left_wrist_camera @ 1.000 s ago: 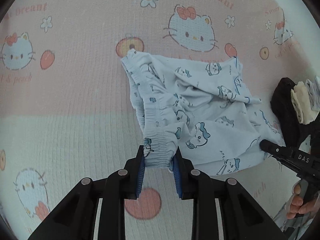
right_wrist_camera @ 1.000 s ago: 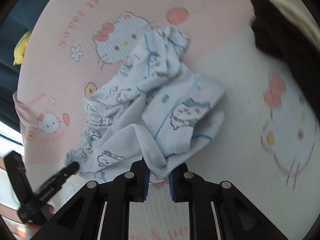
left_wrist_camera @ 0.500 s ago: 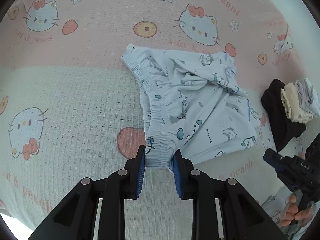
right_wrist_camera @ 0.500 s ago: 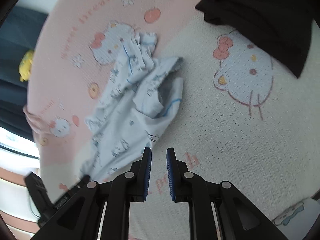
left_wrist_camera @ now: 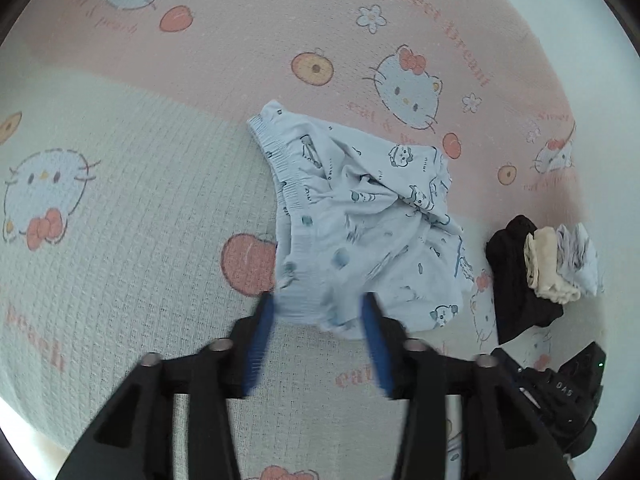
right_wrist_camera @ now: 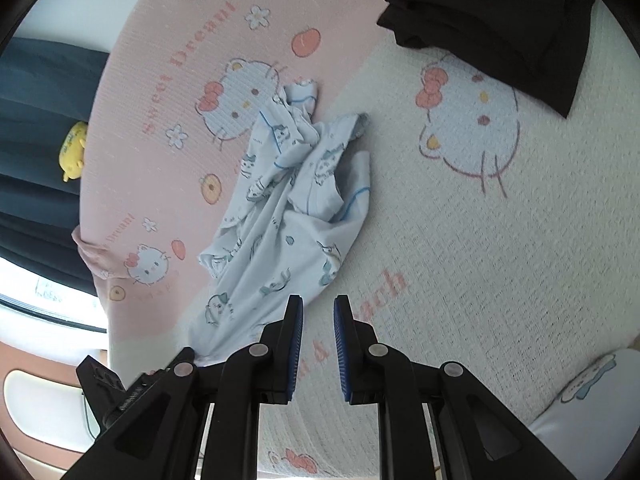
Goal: Fold clothes
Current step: 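Release the pants with both grippers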
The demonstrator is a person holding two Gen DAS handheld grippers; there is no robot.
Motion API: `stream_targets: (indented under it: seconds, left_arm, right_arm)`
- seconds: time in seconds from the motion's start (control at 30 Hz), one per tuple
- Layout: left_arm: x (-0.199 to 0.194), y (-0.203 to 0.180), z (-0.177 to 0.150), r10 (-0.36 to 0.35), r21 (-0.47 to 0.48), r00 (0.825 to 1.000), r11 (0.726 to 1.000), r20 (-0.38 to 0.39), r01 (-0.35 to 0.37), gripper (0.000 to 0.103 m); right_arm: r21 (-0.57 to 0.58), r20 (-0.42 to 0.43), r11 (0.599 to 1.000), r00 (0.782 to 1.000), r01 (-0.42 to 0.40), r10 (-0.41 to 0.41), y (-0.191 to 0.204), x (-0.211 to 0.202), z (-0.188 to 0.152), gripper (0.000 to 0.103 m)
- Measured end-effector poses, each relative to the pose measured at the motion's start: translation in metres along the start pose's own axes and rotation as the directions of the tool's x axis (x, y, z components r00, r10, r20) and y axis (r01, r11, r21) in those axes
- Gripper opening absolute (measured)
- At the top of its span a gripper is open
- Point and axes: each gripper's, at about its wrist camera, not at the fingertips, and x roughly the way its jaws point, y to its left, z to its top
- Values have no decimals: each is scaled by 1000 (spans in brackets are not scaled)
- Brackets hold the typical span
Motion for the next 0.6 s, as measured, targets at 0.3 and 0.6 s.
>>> stream_targets:
  seconds: [0.3, 0.6]
  left_arm:
    - [1, 25, -2, 23, -38, 1000, 999, -1, -23, 63]
    - [29, 30, -9, 17, -37, 996, 999, -87, -21, 63]
  right_arm:
    - [92, -8, 996, 1000, -17, 18, -20, 14, 4, 52]
    - [117, 8, 991, 998, -58, 57, -31, 29, 15, 62]
